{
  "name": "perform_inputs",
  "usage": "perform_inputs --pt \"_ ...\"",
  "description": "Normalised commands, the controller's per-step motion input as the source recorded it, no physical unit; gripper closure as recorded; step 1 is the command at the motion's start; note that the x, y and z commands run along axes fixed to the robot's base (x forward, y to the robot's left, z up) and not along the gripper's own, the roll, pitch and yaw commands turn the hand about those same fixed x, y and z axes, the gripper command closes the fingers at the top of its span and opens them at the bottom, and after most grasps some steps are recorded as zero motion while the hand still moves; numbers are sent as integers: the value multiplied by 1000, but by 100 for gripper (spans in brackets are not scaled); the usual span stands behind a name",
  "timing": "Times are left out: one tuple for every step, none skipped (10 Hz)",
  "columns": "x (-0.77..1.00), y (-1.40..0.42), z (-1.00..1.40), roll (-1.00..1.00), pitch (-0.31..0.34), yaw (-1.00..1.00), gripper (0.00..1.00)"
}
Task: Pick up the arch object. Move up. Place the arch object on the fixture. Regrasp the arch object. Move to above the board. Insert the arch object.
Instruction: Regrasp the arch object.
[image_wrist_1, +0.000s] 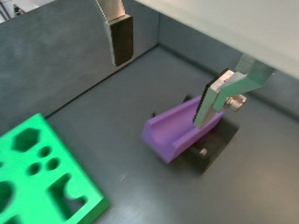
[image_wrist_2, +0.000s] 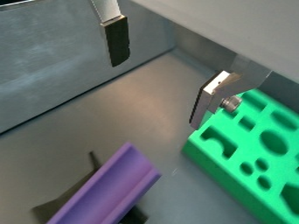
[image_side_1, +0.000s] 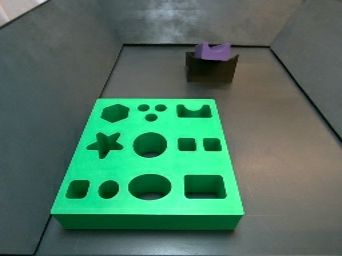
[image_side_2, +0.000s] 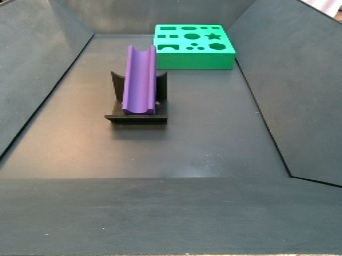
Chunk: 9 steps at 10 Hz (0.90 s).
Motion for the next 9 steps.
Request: perform_inputs --pt "17 -19 6 1000 53 16 0" --pt "18 -22 8 1000 57 18 0" --pt "19 -19 6 1000 64 20 0" --pt "35 -24 5 1000 77 26 0" --pt "46 -25 0 1000 82 28 0" --pt "63 -29 0 1000 96 35 0" --pt "68 -29 3 1000 106 39 0" --pt "91 -37 -3 1000 130 52 0" --pt "98 -39 -6 1000 142 58 0"
